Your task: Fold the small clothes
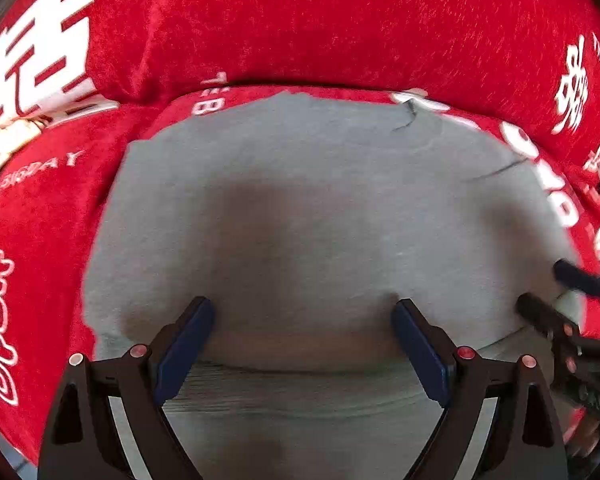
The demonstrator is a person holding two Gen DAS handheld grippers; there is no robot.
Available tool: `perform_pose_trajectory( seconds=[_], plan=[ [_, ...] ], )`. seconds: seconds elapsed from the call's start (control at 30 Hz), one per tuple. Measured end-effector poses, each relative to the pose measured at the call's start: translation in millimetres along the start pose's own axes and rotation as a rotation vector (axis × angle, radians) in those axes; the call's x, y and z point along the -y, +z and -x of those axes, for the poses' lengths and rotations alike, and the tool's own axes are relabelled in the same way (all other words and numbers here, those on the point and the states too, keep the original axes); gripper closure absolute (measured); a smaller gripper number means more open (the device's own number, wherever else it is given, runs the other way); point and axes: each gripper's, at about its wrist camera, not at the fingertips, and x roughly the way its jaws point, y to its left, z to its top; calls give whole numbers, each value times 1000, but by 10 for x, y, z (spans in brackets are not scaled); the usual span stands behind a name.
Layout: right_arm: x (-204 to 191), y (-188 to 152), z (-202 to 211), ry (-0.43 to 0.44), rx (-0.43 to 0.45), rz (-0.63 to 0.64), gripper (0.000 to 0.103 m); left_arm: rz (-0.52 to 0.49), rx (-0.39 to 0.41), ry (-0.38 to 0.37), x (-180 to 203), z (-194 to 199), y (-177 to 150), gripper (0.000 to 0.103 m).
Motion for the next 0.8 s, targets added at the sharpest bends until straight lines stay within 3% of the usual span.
perform_pose_trajectory(
  seconds=[0.07, 0.17, 0.23, 0.33, 0.43, 0.47, 0.53, 0.6, 0.7, 0.8],
  plan=[
    [108, -80, -22, -21, 49, -10, 24, -18, 8, 18, -82, 69, -79, 11],
    [392, -132, 80, -58, 40, -109, 24, 16, 9, 51, -240, 235, -169, 11],
    [387, -144, 252, -166, 54, -107, 24, 64, 34, 34, -290, 350, -206, 11],
    [207, -159, 395, -75, 71, -80, 24, 89, 18, -27, -144, 353, -249, 11],
    [-120, -261, 332, 53, 3, -59, 24, 18, -31, 3, 63, 248, -380, 11],
    [-212, -325, 282, 44, -23, -35, 24, -5, -53, 36, 88, 196, -466, 9],
    [-342, -520, 194, -3, -70, 24, 24, -9, -22, 62, 47, 246, -641, 0],
    [-338, -695, 312, -9, 2, 31, 20, 19, -19, 27, -96, 351, -881, 0],
    [-219, -1105, 488, 31, 7, 33, 19, -10, -11, 15, -220, 513, -1232, 0],
    [-156, -1552, 678, 19, 33, 114, 17, -28, -34, 21, -312, 594, -1512, 0]
  ],
)
